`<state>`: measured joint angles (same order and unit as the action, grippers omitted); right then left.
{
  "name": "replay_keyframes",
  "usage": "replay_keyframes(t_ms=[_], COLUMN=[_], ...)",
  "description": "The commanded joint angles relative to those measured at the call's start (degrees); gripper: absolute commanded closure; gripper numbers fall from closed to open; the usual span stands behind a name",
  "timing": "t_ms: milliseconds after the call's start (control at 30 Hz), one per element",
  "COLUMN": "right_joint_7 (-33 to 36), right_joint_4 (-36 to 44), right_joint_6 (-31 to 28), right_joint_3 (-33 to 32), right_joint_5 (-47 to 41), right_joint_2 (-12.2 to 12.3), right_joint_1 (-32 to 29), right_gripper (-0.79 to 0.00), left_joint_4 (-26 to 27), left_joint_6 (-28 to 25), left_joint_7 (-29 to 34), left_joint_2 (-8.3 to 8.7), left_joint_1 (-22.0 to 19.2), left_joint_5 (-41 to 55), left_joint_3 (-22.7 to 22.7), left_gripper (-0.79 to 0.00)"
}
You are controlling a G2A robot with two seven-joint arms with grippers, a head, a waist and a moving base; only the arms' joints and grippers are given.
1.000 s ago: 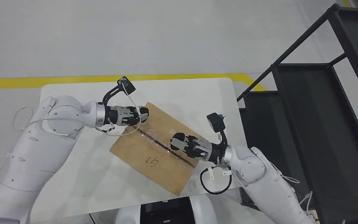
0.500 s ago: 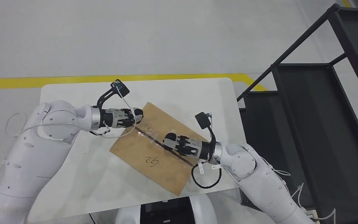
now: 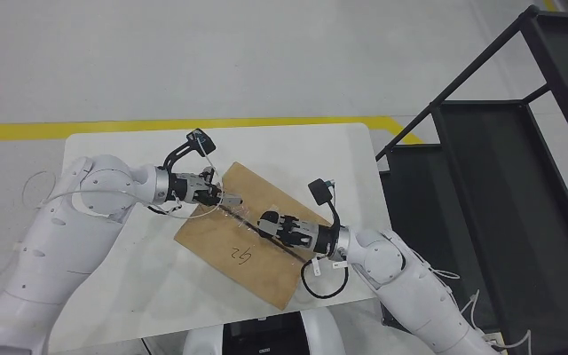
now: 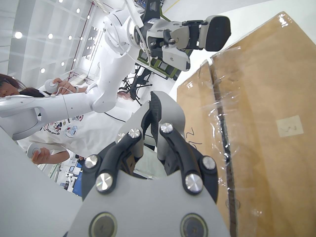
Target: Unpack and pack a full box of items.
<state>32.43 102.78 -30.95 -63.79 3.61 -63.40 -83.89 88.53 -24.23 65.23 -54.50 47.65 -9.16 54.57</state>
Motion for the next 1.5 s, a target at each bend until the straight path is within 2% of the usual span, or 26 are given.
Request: replay_keyframes(t_ms=[0,167,267,333,600,767,933,1033,1100,1233,1467], right_joint_7=[0.01,-0.01,-0.05,-0.05,-0.37,-0.63,-0.82,-0.86,-0.88,-0.83,-0.2], right_joint_4=[-0.05,-0.31,-0.45,-0.54,-0.43,-0.23,-0.15,-0.1,-0.11,-0.04,0.11], right_joint_6=[-0.01,-0.15,-0.27,-0.56,-0.83,-0.7,-0.68,-0.75,-0.72,-0.81,-0.63], right_joint_3=[0.02,0.06,0.01,-0.19,-0.5,-0.49,-0.47,-0.4,-0.35,-0.15,0.27], right_joint_5=[-0.02,0.06,0.1,0.12,0.24,0.52,0.69,0.57,0.57,0.52,0.81], right_joint_2=[0.01,0.03,0.06,0.13,0.25,0.27,0.29,0.29,0.29,0.29,0.32], right_joint_1=[0.01,0.1,0.0,-0.26,-0.69,-0.73,-0.76,-0.73,-0.7,-0.64,-0.69], right_gripper=[0.0,0.0,0.0,0.0,0.0,0.0,0.0,0.0,0.0,0.0,0.0], left_joint_4=[0.0,0.66,1.01,1.07,0.39,-0.11,0.13,0.55,0.77,1.08,0.94], left_joint_6=[-0.17,-0.49,-0.52,-1.0,0.33,1.74,3.14,3.27,3.38,3.64,4.53], left_joint_7=[0.23,0.6,0.87,1.42,1.7,0.93,0.13,-0.05,-0.13,0.08,0.21], left_joint_2=[-0.18,-0.45,-0.46,-0.47,-0.69,-0.96,-1.13,-1.1,-1.07,-1.02,-1.1], left_joint_1=[-0.41,-1.03,-1.11,-1.16,-1.58,-2.14,-2.38,-2.36,-2.25,-2.14,-2.19], left_joint_5=[0.32,0.65,0.93,1.93,0.62,-1.79,-3.99,-4.94,-5.23,-5.9,-6.67], left_joint_3=[-0.63,-1.58,-1.64,-1.68,-2.77,-3.73,-4.3,-4.23,-4.13,-4.05,-4.27], left_gripper=[-0.702,-0.483,-0.468,-0.425,-0.44,-0.526,-0.511,-0.416,-0.308,0.0,0.0])
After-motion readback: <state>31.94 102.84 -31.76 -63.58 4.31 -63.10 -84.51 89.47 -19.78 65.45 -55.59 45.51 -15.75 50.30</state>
